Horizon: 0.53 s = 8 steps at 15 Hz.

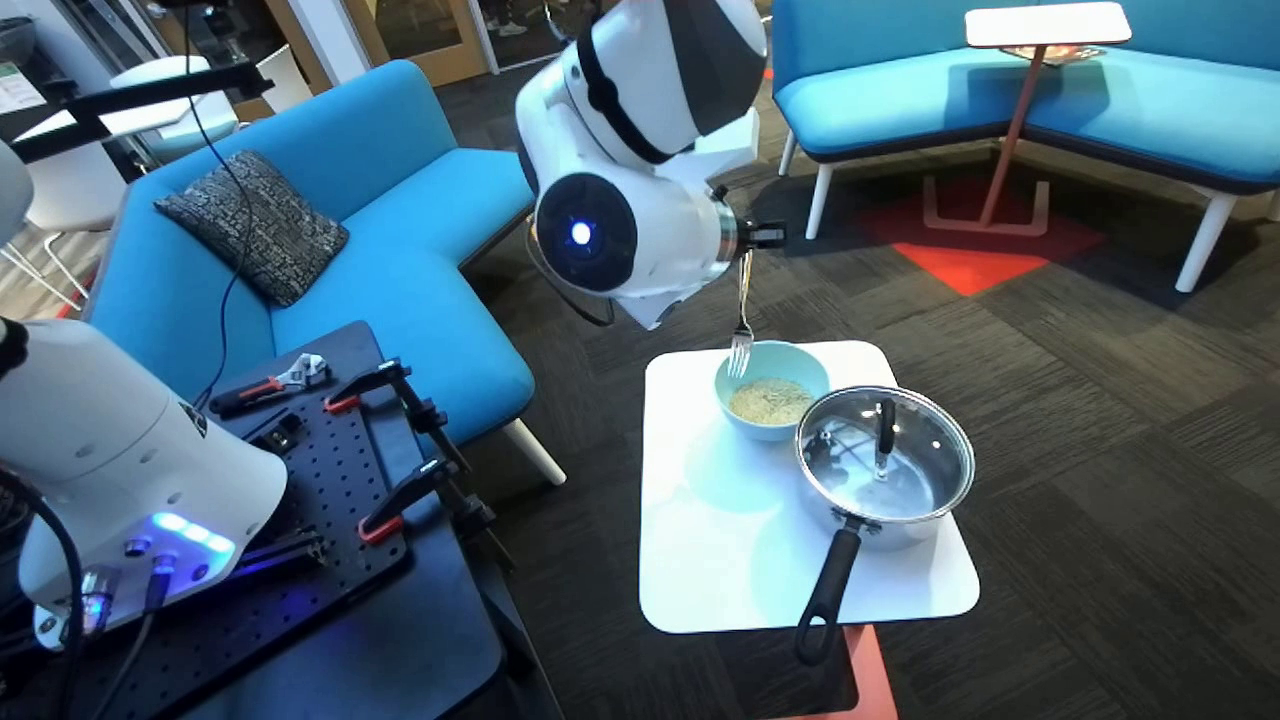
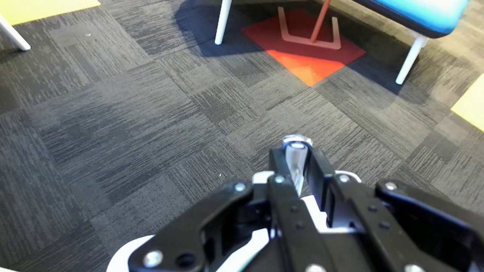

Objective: Bring the bowl closer to the fork, then place the fork in the bowl, and finally take the fork out of the bowl.

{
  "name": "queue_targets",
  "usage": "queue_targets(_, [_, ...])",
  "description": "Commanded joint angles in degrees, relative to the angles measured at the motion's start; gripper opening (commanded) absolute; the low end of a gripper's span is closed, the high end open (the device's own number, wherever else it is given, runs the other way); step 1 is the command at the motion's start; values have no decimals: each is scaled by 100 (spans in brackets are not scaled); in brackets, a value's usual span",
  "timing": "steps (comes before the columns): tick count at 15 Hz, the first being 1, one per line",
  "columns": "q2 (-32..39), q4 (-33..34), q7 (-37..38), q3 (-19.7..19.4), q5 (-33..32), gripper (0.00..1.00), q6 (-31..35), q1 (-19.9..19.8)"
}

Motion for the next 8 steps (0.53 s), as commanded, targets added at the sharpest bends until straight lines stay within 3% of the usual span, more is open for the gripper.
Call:
queue_targets(1, [245,176,130,-512,341,5,-652,169])
queue_targets(8, [834,574,-89,-802,1225,5,-1164,207])
